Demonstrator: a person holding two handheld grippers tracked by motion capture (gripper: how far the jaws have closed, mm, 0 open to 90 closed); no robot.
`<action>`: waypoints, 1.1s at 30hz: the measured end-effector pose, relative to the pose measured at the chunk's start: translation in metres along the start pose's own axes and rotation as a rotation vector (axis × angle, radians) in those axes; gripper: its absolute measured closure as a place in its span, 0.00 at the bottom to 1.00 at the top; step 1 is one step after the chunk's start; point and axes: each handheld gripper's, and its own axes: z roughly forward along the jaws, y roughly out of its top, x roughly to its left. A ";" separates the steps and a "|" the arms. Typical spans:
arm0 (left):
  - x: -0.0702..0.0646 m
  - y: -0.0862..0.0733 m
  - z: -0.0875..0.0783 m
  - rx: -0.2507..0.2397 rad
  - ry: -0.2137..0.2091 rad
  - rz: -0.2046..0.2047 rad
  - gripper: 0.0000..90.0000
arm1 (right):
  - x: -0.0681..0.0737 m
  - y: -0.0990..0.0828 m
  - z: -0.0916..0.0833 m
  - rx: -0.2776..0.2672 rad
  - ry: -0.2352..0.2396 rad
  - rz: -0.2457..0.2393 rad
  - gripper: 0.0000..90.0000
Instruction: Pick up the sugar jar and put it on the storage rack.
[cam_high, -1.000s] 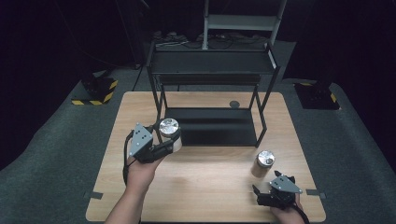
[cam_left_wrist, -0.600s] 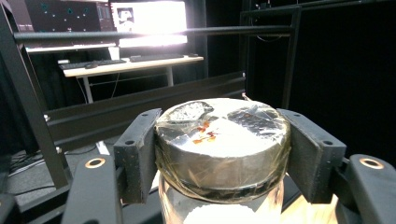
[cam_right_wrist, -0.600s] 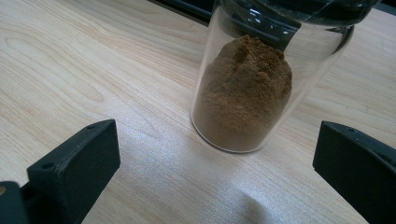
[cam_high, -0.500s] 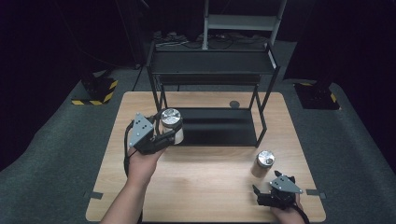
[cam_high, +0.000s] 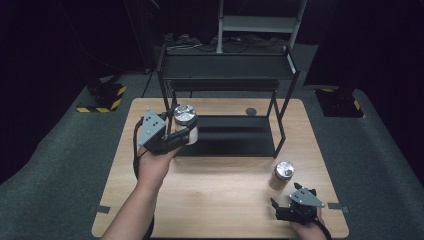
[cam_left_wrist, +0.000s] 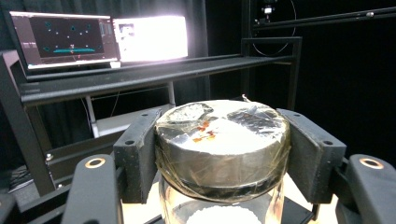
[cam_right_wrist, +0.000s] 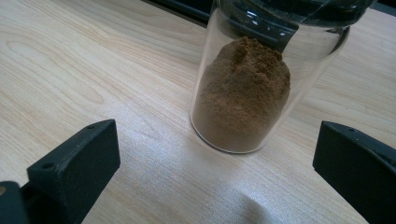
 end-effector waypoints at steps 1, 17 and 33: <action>0.000 0.001 0.001 -0.002 -0.001 0.001 0.38 | 0.000 0.000 0.000 0.000 0.000 0.001 0.00; 0.001 0.020 0.013 -0.034 -0.005 -0.001 0.38 | 0.000 -0.001 0.000 -0.003 0.001 0.000 0.00; 0.006 0.045 0.029 -0.062 0.016 0.015 0.38 | -0.002 -0.002 -0.001 -0.010 0.007 0.011 0.00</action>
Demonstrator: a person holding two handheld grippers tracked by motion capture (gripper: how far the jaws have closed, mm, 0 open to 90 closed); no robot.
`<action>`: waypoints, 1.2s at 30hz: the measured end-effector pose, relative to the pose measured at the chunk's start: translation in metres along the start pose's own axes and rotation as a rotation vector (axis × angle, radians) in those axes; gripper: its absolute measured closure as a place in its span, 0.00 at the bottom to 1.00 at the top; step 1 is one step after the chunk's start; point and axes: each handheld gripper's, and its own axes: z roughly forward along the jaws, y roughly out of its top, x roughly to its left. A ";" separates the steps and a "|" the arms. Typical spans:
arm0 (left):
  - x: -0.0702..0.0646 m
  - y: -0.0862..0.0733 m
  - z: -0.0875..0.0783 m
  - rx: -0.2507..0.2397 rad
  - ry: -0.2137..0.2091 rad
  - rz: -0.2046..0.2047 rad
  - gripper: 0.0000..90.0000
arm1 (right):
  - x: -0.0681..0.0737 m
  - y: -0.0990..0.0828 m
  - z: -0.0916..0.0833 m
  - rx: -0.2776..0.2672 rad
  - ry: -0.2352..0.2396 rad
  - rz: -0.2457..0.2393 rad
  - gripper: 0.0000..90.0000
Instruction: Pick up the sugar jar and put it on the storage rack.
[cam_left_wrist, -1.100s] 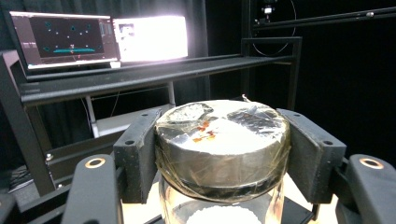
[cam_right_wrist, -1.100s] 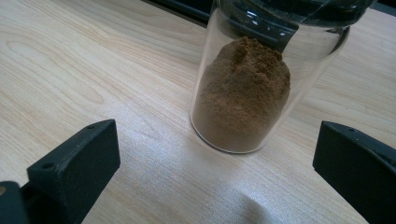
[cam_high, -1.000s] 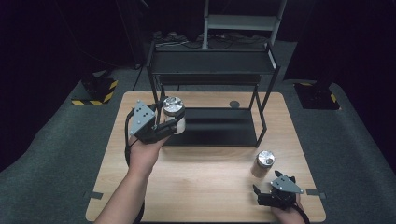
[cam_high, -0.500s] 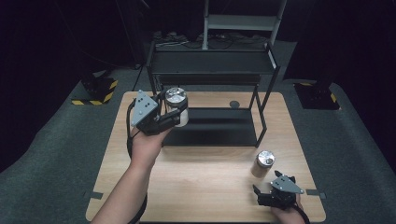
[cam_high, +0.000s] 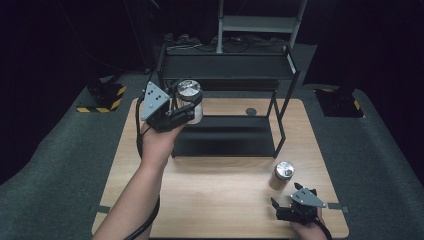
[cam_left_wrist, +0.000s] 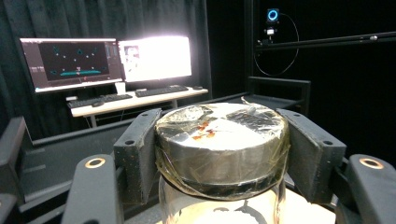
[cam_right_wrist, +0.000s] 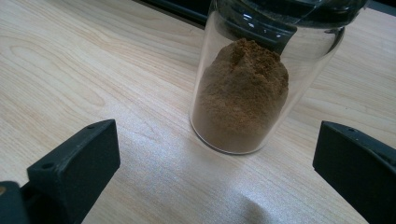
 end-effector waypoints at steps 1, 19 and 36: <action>0.000 0.002 0.001 -0.002 0.002 0.003 0.38 | 0.000 0.000 0.000 0.000 0.001 0.001 0.00; 0.006 0.031 0.030 -0.022 0.047 0.023 0.38 | -0.002 -0.001 -0.001 -0.005 0.009 0.014 0.00; 0.014 0.045 0.063 -0.014 0.115 0.022 0.38 | -0.006 -0.003 -0.001 -0.014 0.018 0.028 0.00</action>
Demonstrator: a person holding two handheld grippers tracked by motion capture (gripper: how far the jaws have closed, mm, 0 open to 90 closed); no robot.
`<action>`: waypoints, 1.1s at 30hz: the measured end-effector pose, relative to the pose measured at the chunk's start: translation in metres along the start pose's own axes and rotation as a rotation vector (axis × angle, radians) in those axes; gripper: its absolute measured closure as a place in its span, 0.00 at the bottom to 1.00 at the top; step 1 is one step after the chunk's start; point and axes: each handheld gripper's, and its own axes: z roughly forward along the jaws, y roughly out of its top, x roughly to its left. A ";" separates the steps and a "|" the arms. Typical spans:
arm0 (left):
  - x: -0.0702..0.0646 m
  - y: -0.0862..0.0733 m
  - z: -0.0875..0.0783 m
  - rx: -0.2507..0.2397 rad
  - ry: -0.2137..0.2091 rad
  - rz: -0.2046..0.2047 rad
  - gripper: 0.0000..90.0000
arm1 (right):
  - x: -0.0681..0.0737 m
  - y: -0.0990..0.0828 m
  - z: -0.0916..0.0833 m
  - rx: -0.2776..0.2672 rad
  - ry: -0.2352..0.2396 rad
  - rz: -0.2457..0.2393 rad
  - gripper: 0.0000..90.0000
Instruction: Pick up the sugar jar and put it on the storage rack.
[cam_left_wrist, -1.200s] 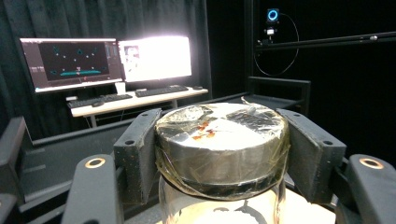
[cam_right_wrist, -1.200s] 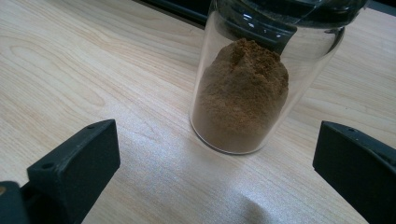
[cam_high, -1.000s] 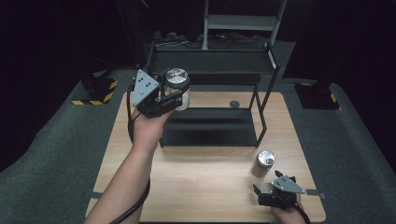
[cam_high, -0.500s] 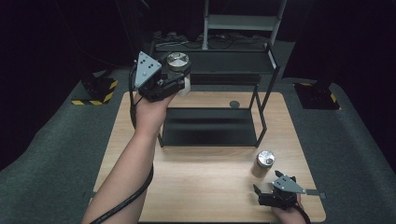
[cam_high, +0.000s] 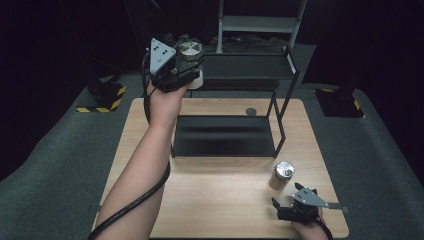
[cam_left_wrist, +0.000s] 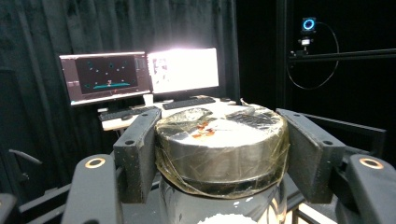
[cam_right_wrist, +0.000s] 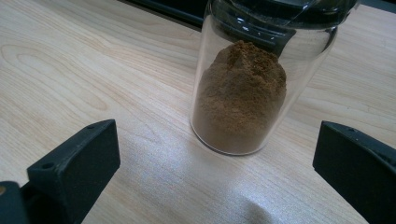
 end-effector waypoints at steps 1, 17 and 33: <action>0.001 0.000 0.005 0.002 0.004 -0.004 0.38 | 0.000 0.000 0.000 0.000 0.002 0.001 0.00; 0.009 0.001 0.027 0.009 0.059 0.005 0.38 | -0.002 -0.001 0.000 -0.005 0.007 0.005 0.00; 0.010 -0.001 0.049 0.028 0.097 0.007 0.38 | -0.003 -0.002 -0.001 -0.009 0.012 0.009 0.00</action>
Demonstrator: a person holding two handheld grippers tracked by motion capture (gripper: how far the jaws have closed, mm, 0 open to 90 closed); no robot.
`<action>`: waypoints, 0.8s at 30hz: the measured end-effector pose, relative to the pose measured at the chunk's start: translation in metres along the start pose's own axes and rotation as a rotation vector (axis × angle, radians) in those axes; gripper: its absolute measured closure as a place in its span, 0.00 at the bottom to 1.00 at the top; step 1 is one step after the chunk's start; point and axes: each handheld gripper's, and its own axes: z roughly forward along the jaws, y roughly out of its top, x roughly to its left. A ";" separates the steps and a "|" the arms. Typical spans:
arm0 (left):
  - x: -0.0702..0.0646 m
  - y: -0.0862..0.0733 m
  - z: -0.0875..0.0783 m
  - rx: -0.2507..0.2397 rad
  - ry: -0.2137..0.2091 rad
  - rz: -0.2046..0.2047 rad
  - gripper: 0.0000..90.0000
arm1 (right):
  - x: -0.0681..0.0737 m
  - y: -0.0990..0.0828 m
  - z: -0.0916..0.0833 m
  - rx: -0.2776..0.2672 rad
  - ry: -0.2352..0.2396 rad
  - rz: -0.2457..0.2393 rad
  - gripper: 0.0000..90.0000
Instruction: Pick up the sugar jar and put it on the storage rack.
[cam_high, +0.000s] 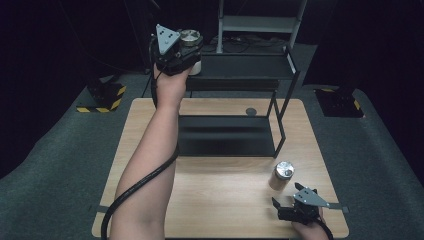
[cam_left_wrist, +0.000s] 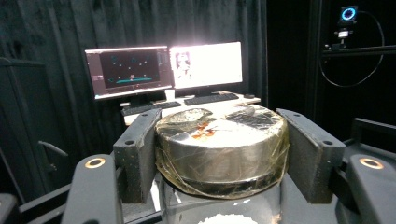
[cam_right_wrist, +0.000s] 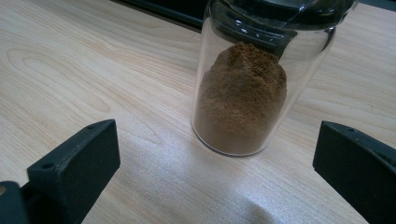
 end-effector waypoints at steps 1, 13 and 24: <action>0.000 0.000 0.000 0.000 0.000 0.000 0.38 | 0.000 0.000 0.000 -0.001 0.000 0.001 0.00; -0.005 -0.005 0.016 0.001 -0.020 -0.014 0.38 | -0.002 -0.002 -0.001 -0.008 0.007 0.006 0.00; -0.008 -0.011 0.020 0.012 -0.019 -0.023 0.38 | -0.002 -0.002 -0.001 -0.013 0.008 0.006 0.00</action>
